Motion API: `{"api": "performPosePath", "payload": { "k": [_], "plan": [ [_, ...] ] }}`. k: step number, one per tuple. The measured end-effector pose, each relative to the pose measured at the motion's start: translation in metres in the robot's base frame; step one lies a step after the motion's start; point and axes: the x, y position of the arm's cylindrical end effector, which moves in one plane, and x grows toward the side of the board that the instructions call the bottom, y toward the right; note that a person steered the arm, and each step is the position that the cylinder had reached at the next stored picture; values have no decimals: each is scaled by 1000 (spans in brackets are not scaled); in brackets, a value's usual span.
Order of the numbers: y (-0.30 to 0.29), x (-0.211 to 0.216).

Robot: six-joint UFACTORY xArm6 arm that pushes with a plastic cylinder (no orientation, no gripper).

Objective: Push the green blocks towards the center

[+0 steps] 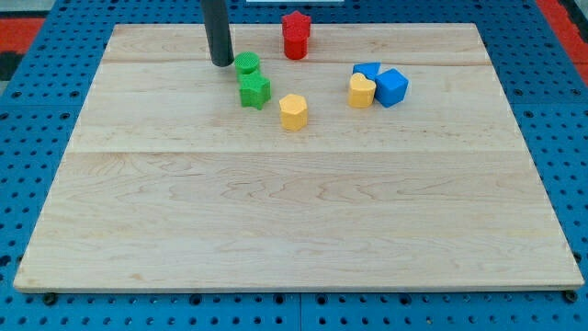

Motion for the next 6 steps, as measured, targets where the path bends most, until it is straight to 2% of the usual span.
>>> {"api": "performPosePath", "payload": {
  "k": [3,5,6],
  "plan": [
    [9,-3],
    [40,-5],
    [39,16]
  ]
}}
